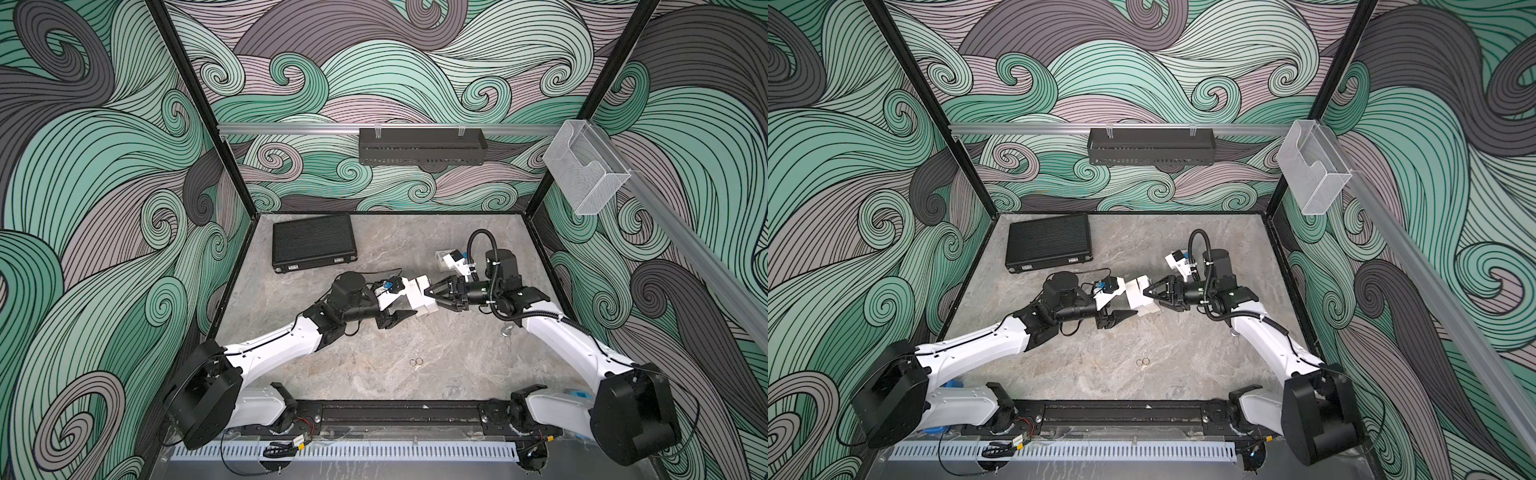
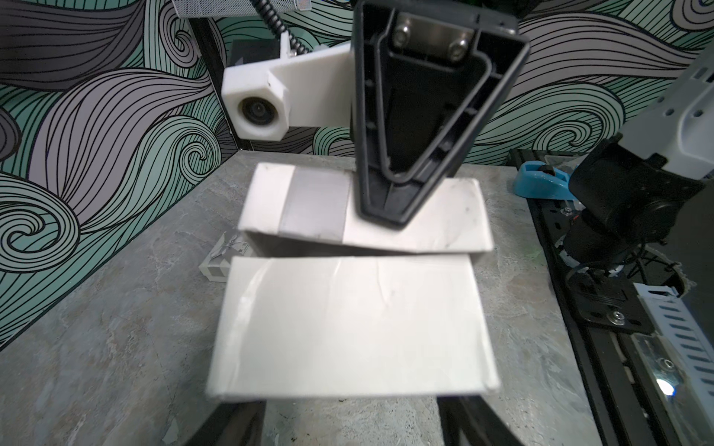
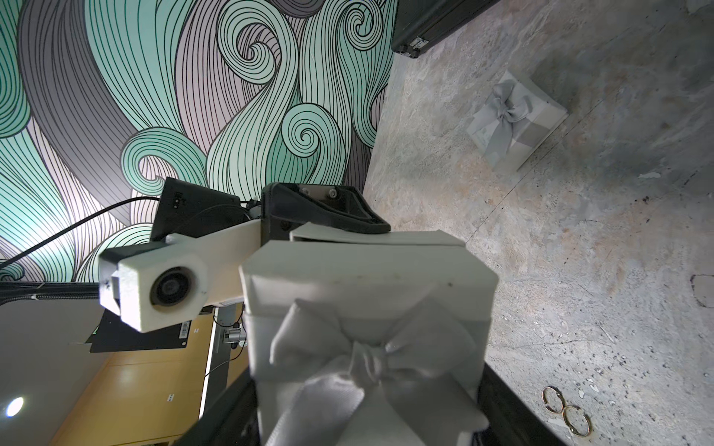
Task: Take the rings out of the lift-off lid box
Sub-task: Open the lid on the jewelry box, then place the lid at the center of the board.
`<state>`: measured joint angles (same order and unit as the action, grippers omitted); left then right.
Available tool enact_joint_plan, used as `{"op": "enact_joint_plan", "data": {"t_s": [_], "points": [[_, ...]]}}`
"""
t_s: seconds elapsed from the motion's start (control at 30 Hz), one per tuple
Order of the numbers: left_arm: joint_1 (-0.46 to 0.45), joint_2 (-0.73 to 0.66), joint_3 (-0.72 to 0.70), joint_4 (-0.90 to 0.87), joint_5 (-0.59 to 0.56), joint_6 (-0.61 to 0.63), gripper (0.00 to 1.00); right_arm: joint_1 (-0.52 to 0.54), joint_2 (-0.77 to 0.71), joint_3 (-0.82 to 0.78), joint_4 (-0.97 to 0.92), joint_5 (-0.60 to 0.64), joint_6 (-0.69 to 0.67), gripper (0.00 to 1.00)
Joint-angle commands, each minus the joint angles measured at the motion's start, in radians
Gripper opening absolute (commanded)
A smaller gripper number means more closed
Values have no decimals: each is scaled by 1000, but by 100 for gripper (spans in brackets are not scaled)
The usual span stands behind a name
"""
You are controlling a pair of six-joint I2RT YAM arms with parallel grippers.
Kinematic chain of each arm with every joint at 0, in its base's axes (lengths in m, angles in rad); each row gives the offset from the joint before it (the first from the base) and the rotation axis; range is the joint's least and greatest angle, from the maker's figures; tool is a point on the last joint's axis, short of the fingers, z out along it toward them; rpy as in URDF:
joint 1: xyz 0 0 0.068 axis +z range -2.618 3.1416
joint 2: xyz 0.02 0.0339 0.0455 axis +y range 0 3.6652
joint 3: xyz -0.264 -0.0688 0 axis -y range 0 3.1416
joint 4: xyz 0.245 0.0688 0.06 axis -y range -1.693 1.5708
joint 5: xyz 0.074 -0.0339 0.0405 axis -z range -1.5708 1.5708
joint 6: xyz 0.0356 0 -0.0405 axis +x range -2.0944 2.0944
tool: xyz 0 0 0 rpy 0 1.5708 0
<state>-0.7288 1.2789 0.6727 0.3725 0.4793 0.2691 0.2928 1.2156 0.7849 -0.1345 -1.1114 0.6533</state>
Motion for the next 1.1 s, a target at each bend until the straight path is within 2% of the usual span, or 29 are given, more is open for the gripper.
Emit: {"op": "enact_joint_plan", "data": {"t_s": [0.0, 0.17, 0.3, 0.47, 0.63, 0.8, 1.07], "points": [[3, -18, 24, -14, -4, -2, 60, -21, -44, 24, -58, 8, -48, 72], [3, -25, 24, -17, -5, 1, 59, -65, -99, 29, -175, 68, -108, 72], [3, -33, 23, -22, -5, -1, 59, -68, -109, 95, -418, 313, -234, 72], [3, -30, 24, -24, -10, -1, 60, -65, -81, 115, -477, 562, -262, 72], [3, -33, 27, -25, -6, -10, 59, 1, 5, 153, -525, 849, -301, 72], [3, -31, 31, -27, -5, -13, 59, 77, 150, 184, -513, 1045, -326, 72], [3, -32, 37, -46, -8, -11, 59, 112, 384, 198, -419, 1161, -334, 74]]}}
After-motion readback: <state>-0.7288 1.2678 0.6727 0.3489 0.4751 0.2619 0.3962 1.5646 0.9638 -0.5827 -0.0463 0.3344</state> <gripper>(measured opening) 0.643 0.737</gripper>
